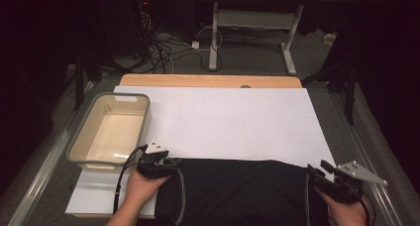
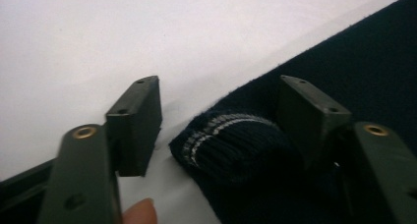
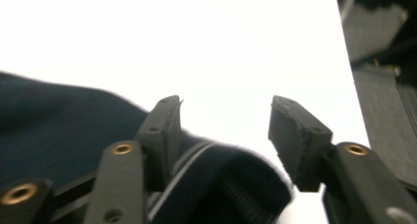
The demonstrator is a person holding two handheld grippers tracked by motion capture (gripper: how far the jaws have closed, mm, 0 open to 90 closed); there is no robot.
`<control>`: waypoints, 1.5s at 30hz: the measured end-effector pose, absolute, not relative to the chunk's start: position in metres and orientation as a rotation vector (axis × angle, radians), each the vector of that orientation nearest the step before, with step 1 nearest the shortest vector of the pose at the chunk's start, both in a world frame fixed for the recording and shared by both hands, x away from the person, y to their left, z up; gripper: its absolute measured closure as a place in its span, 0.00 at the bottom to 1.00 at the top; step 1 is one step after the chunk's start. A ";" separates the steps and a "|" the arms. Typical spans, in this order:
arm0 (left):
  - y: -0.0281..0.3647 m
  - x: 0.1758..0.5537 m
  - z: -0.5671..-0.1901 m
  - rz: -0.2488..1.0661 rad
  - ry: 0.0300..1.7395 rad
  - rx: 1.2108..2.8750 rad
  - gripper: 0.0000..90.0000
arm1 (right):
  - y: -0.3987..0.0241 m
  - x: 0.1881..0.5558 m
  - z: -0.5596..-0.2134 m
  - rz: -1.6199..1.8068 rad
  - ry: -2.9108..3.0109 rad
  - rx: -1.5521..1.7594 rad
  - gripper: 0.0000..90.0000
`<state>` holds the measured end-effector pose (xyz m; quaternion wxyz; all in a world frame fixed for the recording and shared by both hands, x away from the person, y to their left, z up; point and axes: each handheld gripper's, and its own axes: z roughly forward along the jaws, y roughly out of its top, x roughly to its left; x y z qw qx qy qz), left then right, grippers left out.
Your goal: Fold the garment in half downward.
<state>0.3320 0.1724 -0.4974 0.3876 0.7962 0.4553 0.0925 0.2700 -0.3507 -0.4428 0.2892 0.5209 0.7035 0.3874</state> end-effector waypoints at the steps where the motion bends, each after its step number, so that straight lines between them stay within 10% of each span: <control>1: 0.173 0.332 -0.498 0.225 1.154 2.023 0.46 | -0.353 0.278 -0.445 1.010 1.883 1.425 0.48; 8: 0.174 0.331 -0.498 0.181 1.080 2.044 0.68 | -0.363 0.283 -0.467 0.885 2.013 1.561 0.29; 12: 0.175 0.331 -0.498 0.162 1.057 2.050 0.74 | -0.365 0.271 -0.475 0.919 2.022 1.535 0.39; 19: 0.172 0.327 -0.497 0.211 1.031 2.060 0.78 | -0.360 0.266 -0.474 1.008 2.100 1.455 0.86; 32: 0.163 0.326 -0.431 0.545 0.989 1.902 0.81 | -0.364 0.281 -0.413 1.076 1.866 1.276 0.90; 45: 0.146 0.397 -0.429 0.575 1.108 1.945 0.81 | -0.358 0.357 -0.415 1.024 1.876 1.317 0.89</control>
